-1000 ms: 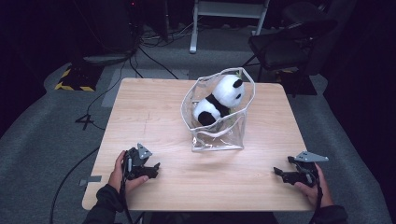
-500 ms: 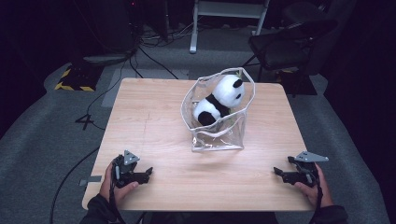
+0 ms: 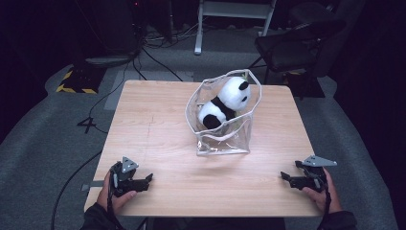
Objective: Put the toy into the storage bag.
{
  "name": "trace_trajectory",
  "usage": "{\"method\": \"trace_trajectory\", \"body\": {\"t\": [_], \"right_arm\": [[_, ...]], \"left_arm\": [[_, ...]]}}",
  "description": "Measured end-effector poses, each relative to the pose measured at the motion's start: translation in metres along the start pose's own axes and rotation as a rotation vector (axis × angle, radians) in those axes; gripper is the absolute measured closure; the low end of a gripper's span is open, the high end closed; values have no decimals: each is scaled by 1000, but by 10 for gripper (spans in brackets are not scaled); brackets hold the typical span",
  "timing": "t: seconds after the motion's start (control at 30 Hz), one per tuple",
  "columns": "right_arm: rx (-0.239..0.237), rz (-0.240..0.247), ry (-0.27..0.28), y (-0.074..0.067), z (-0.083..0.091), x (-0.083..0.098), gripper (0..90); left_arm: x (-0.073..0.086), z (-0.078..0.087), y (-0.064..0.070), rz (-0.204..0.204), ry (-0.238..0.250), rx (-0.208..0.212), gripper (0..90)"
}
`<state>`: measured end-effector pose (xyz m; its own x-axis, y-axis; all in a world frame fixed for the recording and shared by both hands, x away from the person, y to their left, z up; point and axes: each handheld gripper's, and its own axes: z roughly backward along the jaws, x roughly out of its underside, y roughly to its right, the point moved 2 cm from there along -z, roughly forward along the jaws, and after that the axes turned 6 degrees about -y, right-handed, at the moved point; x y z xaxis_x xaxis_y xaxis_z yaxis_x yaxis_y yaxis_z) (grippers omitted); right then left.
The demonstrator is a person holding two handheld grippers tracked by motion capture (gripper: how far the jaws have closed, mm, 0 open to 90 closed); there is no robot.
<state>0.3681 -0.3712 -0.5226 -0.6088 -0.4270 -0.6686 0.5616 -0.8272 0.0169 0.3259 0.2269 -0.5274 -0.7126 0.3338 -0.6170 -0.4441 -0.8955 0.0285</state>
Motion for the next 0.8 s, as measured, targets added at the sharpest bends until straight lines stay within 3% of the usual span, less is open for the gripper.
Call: {"method": "trace_trajectory", "body": {"t": [0.8], "right_arm": [[1,0,0,0,0,0,153]], "left_arm": [[-2,-1,0,-1,0,4,147]]}}
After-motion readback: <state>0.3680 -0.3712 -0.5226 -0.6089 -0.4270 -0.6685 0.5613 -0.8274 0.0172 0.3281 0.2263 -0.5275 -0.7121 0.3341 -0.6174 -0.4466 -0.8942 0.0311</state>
